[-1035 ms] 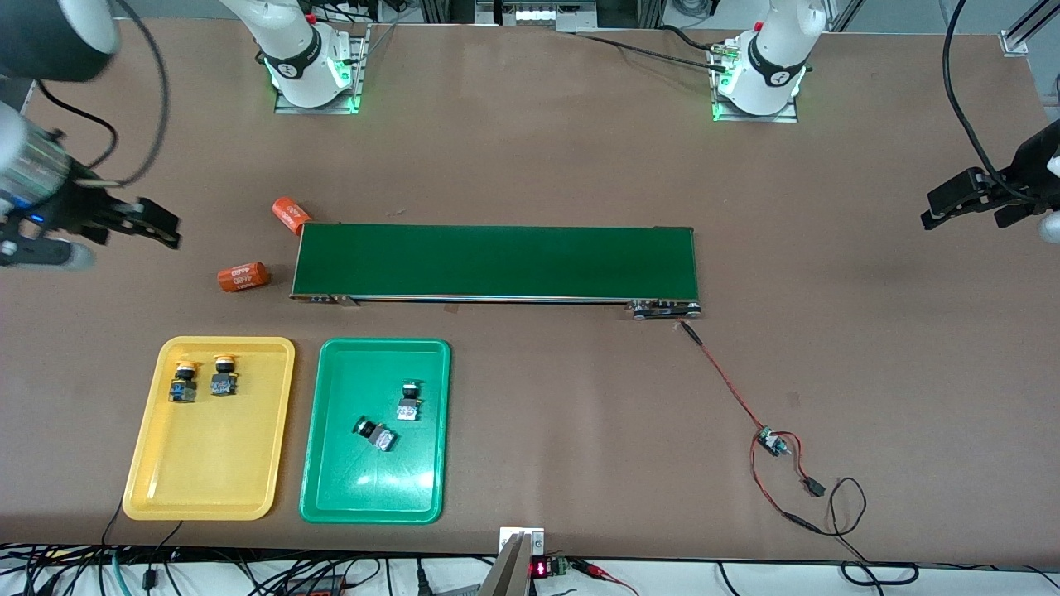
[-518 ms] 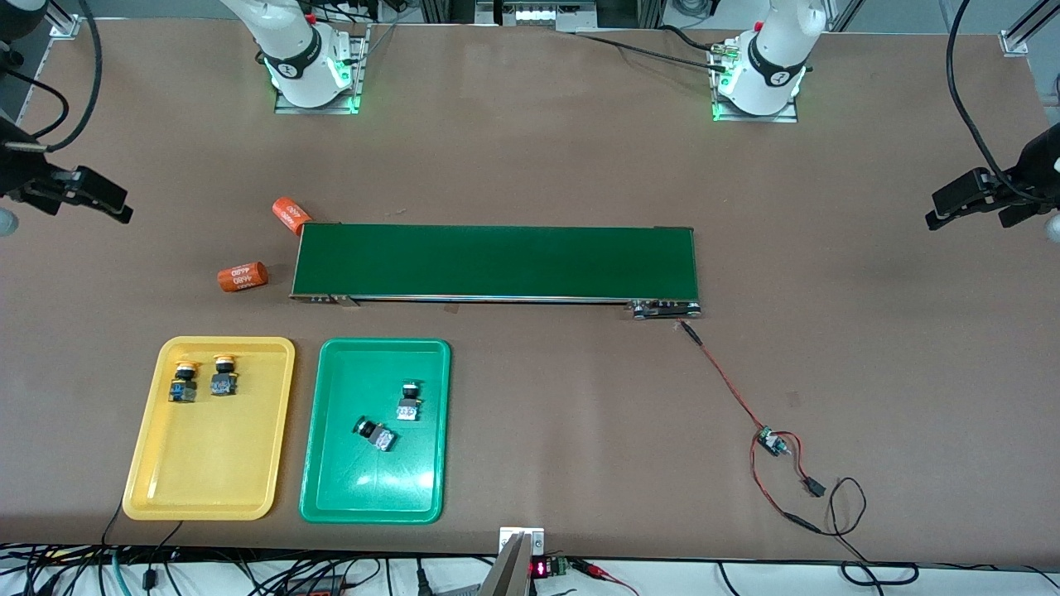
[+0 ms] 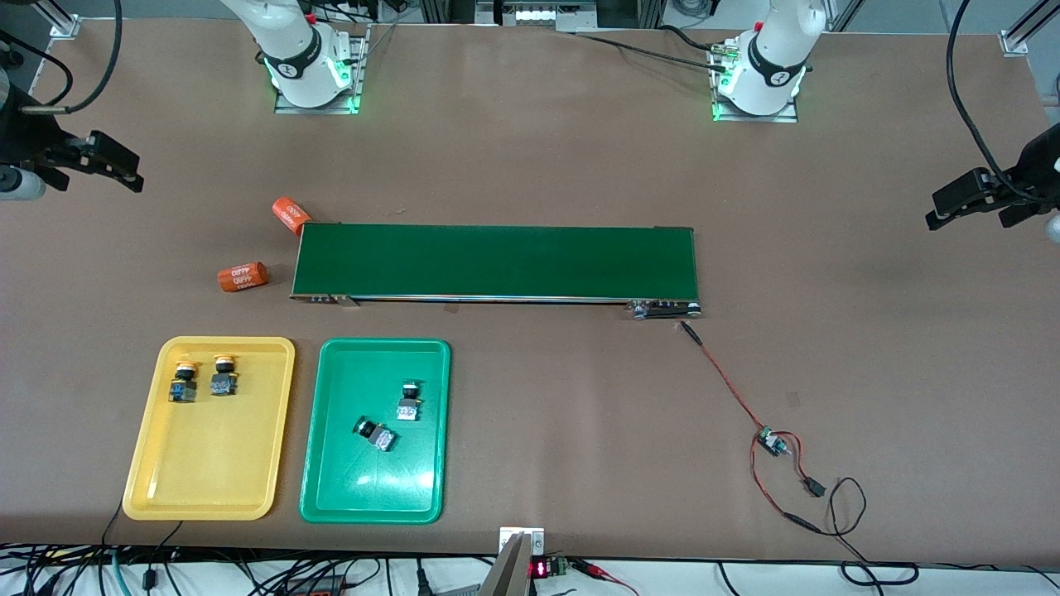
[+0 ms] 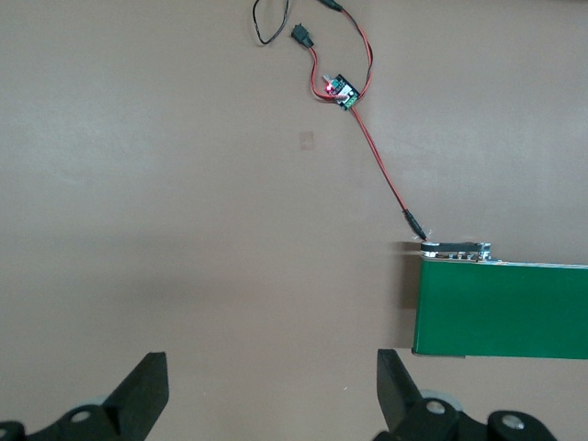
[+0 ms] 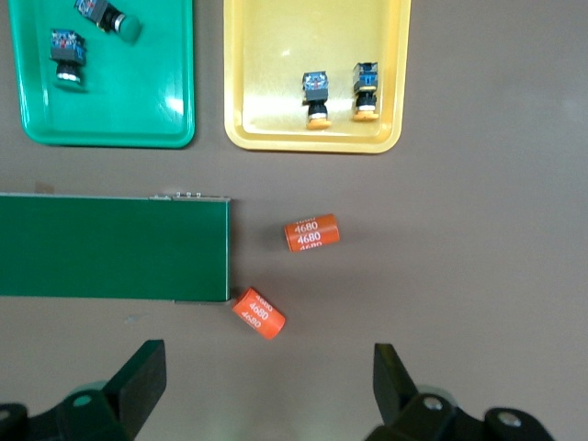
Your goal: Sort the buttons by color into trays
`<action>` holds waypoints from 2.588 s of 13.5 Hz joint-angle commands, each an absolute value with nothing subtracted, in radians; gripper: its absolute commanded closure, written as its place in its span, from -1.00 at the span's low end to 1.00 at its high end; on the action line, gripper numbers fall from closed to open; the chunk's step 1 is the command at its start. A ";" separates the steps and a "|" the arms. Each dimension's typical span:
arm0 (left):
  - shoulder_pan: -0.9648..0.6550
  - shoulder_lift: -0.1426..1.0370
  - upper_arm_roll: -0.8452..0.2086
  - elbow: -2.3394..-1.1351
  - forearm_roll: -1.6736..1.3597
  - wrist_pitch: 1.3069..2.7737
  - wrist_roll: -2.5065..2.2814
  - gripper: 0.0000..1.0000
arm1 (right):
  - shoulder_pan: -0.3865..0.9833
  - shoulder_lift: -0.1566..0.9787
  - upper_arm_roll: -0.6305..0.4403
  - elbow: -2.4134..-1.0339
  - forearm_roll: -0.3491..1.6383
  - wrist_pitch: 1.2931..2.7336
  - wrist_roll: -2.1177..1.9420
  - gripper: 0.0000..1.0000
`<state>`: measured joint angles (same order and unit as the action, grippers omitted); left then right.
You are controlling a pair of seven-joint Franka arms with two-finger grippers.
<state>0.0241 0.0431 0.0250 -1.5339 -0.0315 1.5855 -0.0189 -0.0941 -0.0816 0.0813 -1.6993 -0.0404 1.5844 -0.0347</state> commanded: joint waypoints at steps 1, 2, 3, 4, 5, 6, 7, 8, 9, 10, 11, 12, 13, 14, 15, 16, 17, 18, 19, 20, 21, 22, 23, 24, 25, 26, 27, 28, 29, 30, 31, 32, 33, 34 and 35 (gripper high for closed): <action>0.029 0.037 0.025 -1.523 -0.029 1.582 -0.003 -1.00 | -0.097 -0.098 0.078 -1.712 -0.020 1.572 -0.017 -1.00; 0.029 0.037 0.025 -1.523 -0.029 1.582 -0.003 -1.00 | -0.098 -0.098 0.078 -1.713 -0.021 1.572 0.015 -1.00; 0.029 0.037 0.025 -1.523 -0.029 1.583 -0.003 -1.00 | -0.098 -0.098 0.078 -1.713 -0.023 1.571 0.047 -1.00; 0.029 0.035 0.025 -1.523 -0.029 1.589 -0.003 -1.00 | -0.098 -0.098 0.078 -1.713 -0.023 1.571 0.058 -1.00; 0.029 0.035 0.025 -1.523 -0.028 1.591 -0.003 -1.00 | -0.098 -0.098 0.078 -1.713 -0.025 1.572 0.058 -1.00; 0.029 0.035 0.026 -1.523 -0.028 1.591 -0.003 -1.00 | -0.100 -0.097 0.078 -1.713 -0.029 1.577 0.048 -1.00; 0.029 0.037 0.025 -1.523 -0.026 1.591 -0.003 -1.00 | -0.098 -0.097 0.078 -1.713 -0.031 1.578 0.046 -1.00; 0.029 0.035 0.025 -1.523 -0.025 1.591 -0.003 -1.00 | -0.100 -0.095 0.078 -1.712 -0.031 1.578 0.045 -1.00; 0.029 0.035 0.025 -1.523 -0.023 1.588 -0.005 -1.00 | -0.101 -0.095 0.077 -1.712 -0.031 1.575 0.046 -1.00; 0.029 0.035 0.025 -1.523 -0.023 1.583 -0.006 -1.00 | -0.103 -0.092 0.077 -1.707 -0.029 1.572 0.048 -1.00; 0.029 0.035 0.025 -1.523 -0.023 1.582 -0.008 -1.00 | -0.104 -0.089 0.077 -1.704 -0.029 1.572 0.046 -1.00; 0.029 0.035 0.025 -1.523 -0.023 1.582 -0.008 -1.00 | -0.104 -0.083 0.078 -1.698 -0.029 1.575 0.046 -1.00; 0.029 0.035 0.025 -1.523 -0.025 1.582 -0.012 -1.00 | -0.106 -0.077 0.077 -1.697 -0.029 1.580 0.046 -1.00; 0.029 0.035 0.023 -1.523 -0.025 1.580 -0.017 -1.00 | -0.110 -0.072 0.077 -1.695 -0.031 1.586 0.046 -1.00; 0.029 0.034 0.025 -1.523 -0.026 1.578 -0.018 -1.00 | -0.110 -0.065 0.065 -1.686 -0.028 1.586 0.043 -1.00; 0.029 0.032 0.025 -1.523 -0.026 1.572 -0.020 -1.00 | -0.110 -0.054 0.055 -1.662 -0.029 1.580 0.025 -1.00; 0.029 0.032 0.023 -1.523 -0.026 1.571 -0.020 -1.00 | -0.109 -0.028 0.055 -1.635 -0.029 1.577 0.008 -1.00; 0.029 0.032 0.023 -1.523 -0.026 1.571 -0.021 -1.00 | -0.113 -0.002 0.055 -1.605 -0.026 1.577 0.002 -1.00; 0.029 0.032 0.021 -1.523 -0.026 1.568 -0.021 -1.00 | -0.114 0.017 0.054 -1.585 -0.022 1.577 -0.006 -1.00; 0.029 0.032 0.023 -1.523 -0.026 1.560 -0.021 -1.00 | -0.114 0.015 0.054 -1.585 -0.021 1.577 -0.009 -1.00; 0.029 0.031 0.023 -1.523 -0.026 1.559 -0.021 -1.00 | -0.110 0.014 0.054 -1.586 -0.023 1.575 -0.008 -1.00; 0.029 0.032 0.023 -1.523 -0.026 1.559 -0.021 -1.00 | -0.107 0.012 0.054 -1.588 -0.023 1.574 -0.006 -1.00; 0.029 0.032 0.023 -1.523 -0.026 1.560 -0.021 -1.00 | -0.104 0.011 0.054 -1.588 -0.025 1.574 -0.006 -1.00; 0.029 0.032 0.025 -1.523 -0.029 1.562 -0.021 -1.00 | -0.103 0.008 0.054 -1.594 -0.025 1.572 -0.005 -1.00; 0.029 0.032 0.026 -1.523 -0.029 1.562 -0.021 -1.00 | -0.103 0.006 0.055 -1.600 -0.025 1.572 -0.005 -1.00; 0.029 0.032 0.025 -1.523 -0.028 1.562 -0.021 -1.00 | -0.103 0.006 0.055 -1.600 -0.025 1.569 -0.005 -1.00; 0.029 0.032 0.025 -1.523 -0.028 1.560 -0.020 -1.00 | -0.101 0.008 0.054 -1.600 -0.025 1.566 -0.003 -1.00; 0.029 0.031 0.023 -1.523 -0.026 1.557 -0.020 -1.00 | -0.098 0.009 0.055 -1.598 -0.025 1.566 0.005 -1.00; 0.029 0.031 0.023 -1.523 -0.026 1.552 -0.020 -1.00 | -0.097 0.011 0.055 -1.598 -0.025 1.566 0.008 -1.00; 0.029 0.031 0.025 -1.523 -0.028 1.549 -0.017 -1.00 | -0.097 0.011 0.055 -1.598 -0.025 1.566 0.008 -1.00; 0.032 0.029 0.026 -1.523 -0.029 1.549 -0.005 -1.00 | -0.097 0.012 0.057 -1.597 -0.025 1.566 0.009 -1.00; 0.032 0.026 0.028 -1.523 -0.029 1.551 -0.003 -1.00 | -0.095 0.009 0.058 -1.597 -0.025 1.566 0.011 -1.00; 0.031 0.025 0.025 -1.523 -0.029 1.552 -0.003 -1.00 | -0.088 0.012 0.058 -1.591 -0.025 1.566 0.012 -1.00; 0.031 0.025 0.025 -1.523 -0.029 1.552 -0.003 -1.00 | -0.081 0.011 0.054 -1.591 -0.023 1.566 0.011 -1.00; 0.031 0.023 0.023 -1.523 -0.029 1.552 -0.003 -1.00 | -0.077 0.011 0.055 -1.591 -0.023 1.566 0.012 -1.00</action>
<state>0.0262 0.0343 0.0267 -1.5326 -0.0315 1.5702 -0.0191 -0.0886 0.0082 0.0572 -1.6106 -0.0401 1.5828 0.0139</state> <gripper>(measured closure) 0.000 0.000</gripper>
